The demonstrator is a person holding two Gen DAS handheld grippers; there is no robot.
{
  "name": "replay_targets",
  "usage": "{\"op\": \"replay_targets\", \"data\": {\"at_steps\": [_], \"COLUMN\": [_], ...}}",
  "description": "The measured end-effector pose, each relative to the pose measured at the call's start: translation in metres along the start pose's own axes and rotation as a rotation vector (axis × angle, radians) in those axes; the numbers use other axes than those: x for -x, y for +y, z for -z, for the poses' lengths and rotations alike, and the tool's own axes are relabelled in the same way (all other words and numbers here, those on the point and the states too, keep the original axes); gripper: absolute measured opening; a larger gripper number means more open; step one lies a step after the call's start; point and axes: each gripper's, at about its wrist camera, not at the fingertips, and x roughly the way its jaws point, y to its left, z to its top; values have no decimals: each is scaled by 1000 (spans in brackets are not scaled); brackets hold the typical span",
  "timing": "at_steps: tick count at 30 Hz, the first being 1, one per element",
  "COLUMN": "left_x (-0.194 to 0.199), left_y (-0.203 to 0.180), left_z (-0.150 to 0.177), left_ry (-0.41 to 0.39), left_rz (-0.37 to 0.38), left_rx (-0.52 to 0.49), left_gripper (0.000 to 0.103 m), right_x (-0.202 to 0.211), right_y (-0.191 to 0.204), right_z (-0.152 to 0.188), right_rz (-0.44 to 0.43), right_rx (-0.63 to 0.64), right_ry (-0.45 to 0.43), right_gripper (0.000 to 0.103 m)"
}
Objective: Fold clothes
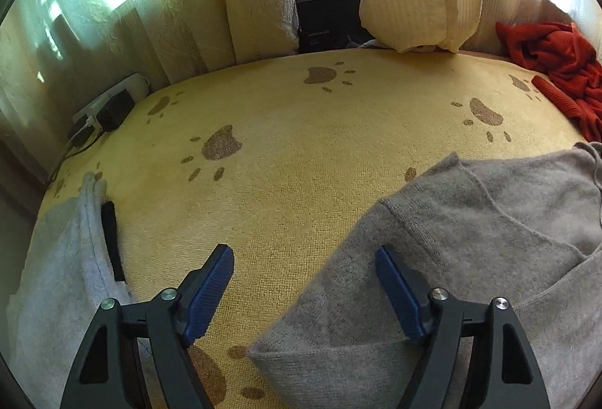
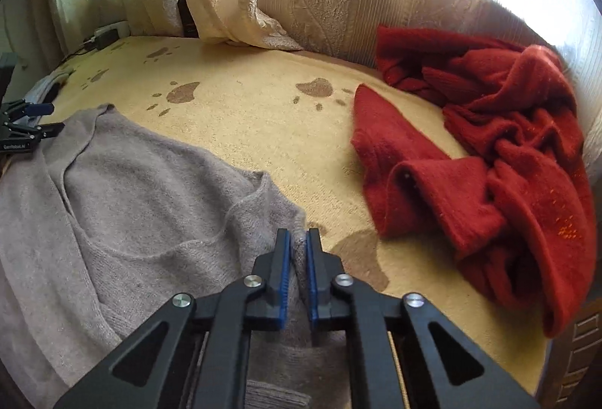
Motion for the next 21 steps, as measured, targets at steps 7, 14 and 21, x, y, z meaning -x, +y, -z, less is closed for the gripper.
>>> {"op": "replay_targets", "data": {"at_steps": [7, 14, 21], "left_x": [-8, -3, 2], "left_y": [-5, -2, -11], "left_z": [-8, -14, -37], "left_ry": [-43, -41, -67], "left_rz": [-86, -77, -12], "left_rx": [45, 35, 30], "left_gripper": [82, 82, 82], "right_x": [-2, -23, 37], "right_y": [-18, -31, -33], "right_z": [-27, -10, -7], "right_rz": [151, 36, 7], "right_rx": [22, -65, -192], "right_ry": [-50, 34, -111], "right_gripper": [8, 22, 82]}}
